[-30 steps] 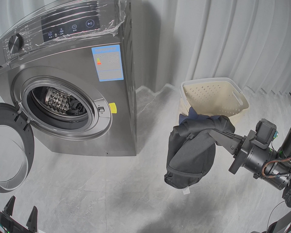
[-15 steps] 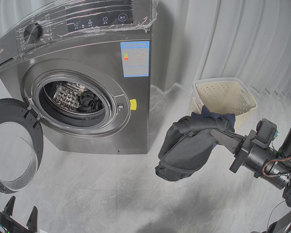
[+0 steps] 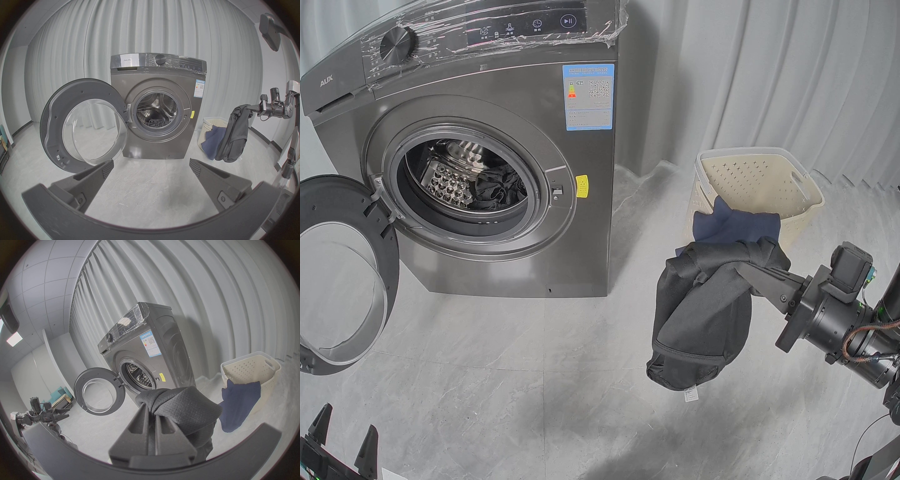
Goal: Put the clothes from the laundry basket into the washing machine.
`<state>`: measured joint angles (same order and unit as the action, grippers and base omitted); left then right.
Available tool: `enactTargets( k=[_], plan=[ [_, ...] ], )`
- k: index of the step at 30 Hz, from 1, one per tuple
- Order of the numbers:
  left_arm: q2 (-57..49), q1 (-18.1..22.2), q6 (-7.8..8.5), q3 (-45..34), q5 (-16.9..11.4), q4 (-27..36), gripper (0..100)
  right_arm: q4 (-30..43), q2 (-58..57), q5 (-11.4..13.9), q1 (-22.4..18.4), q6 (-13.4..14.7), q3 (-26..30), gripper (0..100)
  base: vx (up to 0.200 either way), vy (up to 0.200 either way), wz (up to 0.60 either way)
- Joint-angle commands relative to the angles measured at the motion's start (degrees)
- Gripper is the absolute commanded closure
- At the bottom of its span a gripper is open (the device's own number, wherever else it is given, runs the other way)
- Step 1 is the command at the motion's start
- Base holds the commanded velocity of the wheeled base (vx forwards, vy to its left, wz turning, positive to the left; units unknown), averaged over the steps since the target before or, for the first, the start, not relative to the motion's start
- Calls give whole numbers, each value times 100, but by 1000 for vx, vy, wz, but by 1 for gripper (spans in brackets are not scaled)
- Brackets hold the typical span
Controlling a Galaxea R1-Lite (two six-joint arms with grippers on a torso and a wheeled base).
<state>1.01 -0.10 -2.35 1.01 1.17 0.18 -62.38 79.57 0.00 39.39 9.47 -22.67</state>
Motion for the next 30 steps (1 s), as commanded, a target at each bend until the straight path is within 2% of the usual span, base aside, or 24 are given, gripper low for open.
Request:
enactTargets(
  k=[1,22,30],
  plan=[
    [-66,1,-2,-84,-3,-1,0,-11,-11,0,-63,2,0,100,0,200,0],
    [-66,1,-2,-84,6,-1,0,-11,-126,-35,-230,2,-26,100,0,200,0],
    [-66,1,-2,-92,6,-1,0,-11,-126,-9,-239,2,-9,100,0,0,0]
  ],
)
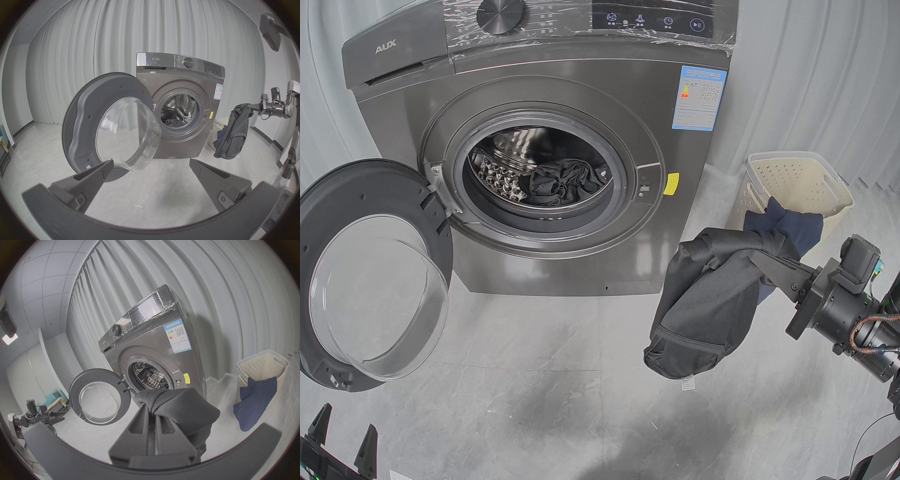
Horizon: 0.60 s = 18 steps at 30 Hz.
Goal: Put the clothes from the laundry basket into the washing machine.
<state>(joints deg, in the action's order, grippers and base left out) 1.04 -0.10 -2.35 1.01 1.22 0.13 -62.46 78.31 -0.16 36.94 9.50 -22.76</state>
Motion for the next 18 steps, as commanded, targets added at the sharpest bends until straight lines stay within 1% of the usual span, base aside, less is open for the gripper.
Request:
enactTargets(
  k=[1,7,13,18],
  plan=[
    [-68,1,-2,-84,-8,-5,0,-3,0,-2,6,0,8,100,0,0,0],
    [-68,1,-2,-84,1,4,0,6,0,-11,6,0,8,100,200,0,0],
    [-68,1,-2,-84,-8,4,0,6,0,-19,6,0,8,100,0,0,0],
    [-68,1,-2,-84,-8,-5,0,6,0,-19,6,0,52,100,0,200,0]
  ],
)
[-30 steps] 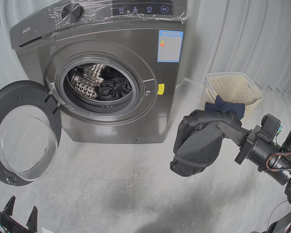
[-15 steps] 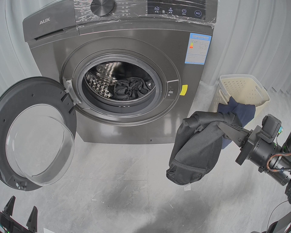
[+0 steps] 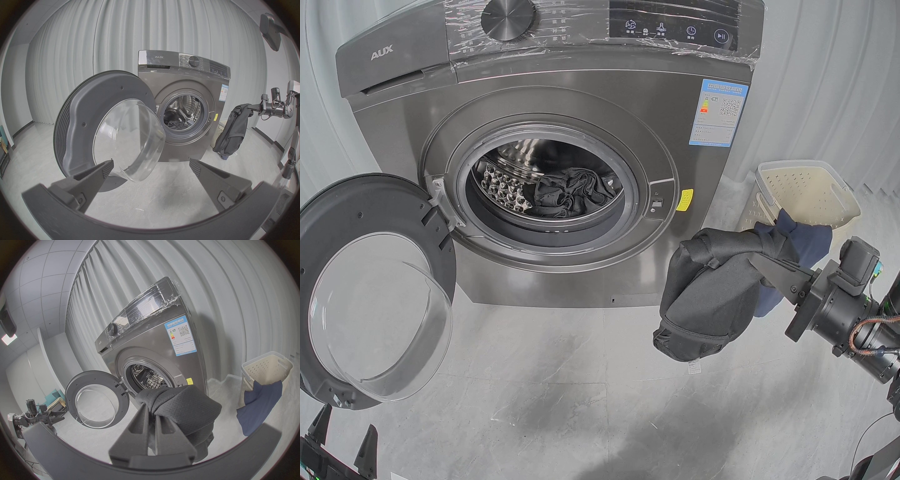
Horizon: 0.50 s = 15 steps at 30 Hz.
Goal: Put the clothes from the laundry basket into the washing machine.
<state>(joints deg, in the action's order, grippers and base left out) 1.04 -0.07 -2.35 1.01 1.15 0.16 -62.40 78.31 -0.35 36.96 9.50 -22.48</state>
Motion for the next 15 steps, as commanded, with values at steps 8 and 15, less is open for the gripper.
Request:
enactTargets(
  k=[8,15],
  plan=[
    [-68,-1,-2,-84,0,2,0,-9,-9,0,4,0,24,100,0,200,0],
    [-68,-1,-2,-84,0,2,0,-9,-18,-9,4,8,77,100,0,29,0]
  ],
)
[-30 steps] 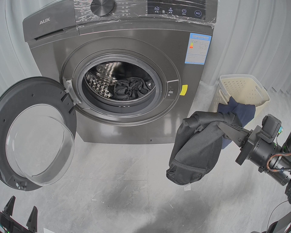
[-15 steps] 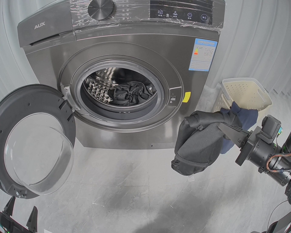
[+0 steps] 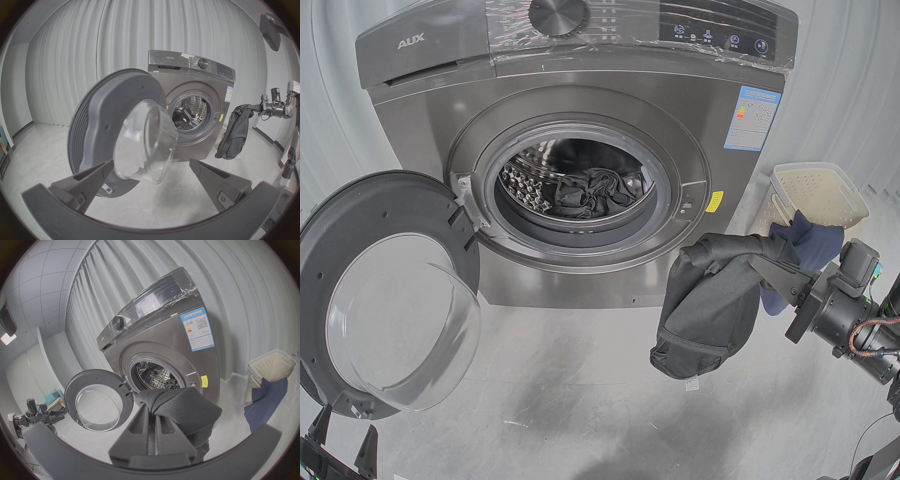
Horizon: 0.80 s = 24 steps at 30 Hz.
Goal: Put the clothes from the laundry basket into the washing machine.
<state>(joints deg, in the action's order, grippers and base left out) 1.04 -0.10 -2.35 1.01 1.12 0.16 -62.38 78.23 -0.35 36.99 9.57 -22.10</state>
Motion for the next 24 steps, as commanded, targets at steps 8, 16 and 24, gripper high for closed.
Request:
enactTargets(
  k=[8,16,24],
  plan=[
    [-68,1,-2,-84,2,2,0,15,-115,-9,2,1,48,100,0,0,0],
    [-77,19,51,-92,46,-16,0,33,-27,-9,98,1,-31,100,0,0,0],
    [-60,54,314,-101,-68,-16,0,-29,993,-351,766,221,-778,100,0,0,0]
  ],
)
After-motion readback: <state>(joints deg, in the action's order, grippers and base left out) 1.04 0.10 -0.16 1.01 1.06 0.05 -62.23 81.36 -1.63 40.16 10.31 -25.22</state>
